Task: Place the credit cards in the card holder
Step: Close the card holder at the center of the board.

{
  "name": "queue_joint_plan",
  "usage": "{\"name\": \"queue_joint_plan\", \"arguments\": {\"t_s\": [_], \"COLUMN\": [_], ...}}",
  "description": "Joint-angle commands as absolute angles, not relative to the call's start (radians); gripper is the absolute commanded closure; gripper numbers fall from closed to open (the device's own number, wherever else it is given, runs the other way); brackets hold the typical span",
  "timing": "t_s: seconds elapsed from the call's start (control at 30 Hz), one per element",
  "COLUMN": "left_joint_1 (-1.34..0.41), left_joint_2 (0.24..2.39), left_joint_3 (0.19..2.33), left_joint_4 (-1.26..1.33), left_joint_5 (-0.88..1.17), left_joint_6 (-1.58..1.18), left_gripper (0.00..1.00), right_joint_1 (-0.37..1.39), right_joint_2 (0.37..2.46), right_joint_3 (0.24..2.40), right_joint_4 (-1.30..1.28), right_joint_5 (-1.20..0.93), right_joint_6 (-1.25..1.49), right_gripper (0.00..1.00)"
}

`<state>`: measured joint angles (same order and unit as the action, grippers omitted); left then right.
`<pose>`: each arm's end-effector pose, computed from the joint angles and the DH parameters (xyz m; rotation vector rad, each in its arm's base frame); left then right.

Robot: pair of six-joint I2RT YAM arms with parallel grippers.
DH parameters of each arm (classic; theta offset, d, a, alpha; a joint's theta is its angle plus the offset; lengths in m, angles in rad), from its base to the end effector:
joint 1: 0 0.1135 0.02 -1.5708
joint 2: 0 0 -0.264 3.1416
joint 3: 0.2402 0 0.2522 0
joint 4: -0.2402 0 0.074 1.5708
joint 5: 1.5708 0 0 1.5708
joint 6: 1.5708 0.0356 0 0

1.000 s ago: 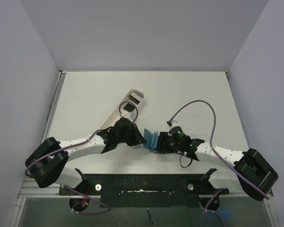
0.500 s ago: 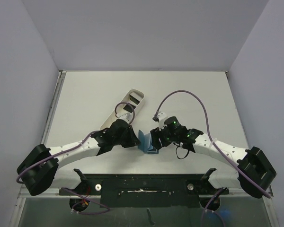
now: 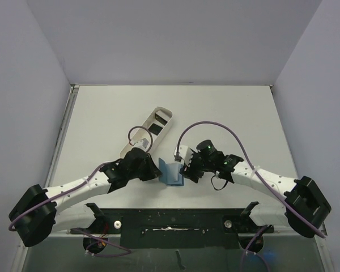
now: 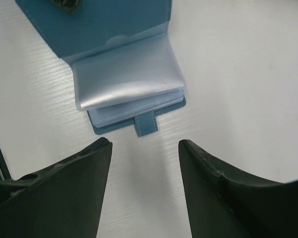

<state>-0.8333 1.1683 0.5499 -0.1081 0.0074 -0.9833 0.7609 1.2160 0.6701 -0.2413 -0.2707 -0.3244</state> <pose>0.1564 -0.1726 0.1905 -0.1820 2.4778 -0.8855 0.1710 0.1760 0.2084 -1.3442 1.9696 0.5295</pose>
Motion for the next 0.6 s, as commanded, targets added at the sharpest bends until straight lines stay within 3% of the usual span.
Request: {"name": "queue_joint_plan", "arguments": {"t_s": [0.0, 0.57], "left_joint_1": [-0.823, -0.821], "left_joint_2": [1.088, 1.057], "left_joint_3": [0.541, 0.482], "left_joint_4": [-0.114, -0.044], "left_joint_5": [-0.061, -0.026], "left_joint_6": [-1.002, -1.009], "left_gripper": [1.00, 1.00], "right_joint_1": [0.761, 0.767], "right_joint_2": [1.265, 1.362], "right_joint_3": [0.653, 0.604], "right_joint_4": [-0.210, 0.034], "right_joint_5": [-0.367, -0.355], "right_joint_6": [-0.438, -0.515], "right_gripper": [0.44, 0.44]}}
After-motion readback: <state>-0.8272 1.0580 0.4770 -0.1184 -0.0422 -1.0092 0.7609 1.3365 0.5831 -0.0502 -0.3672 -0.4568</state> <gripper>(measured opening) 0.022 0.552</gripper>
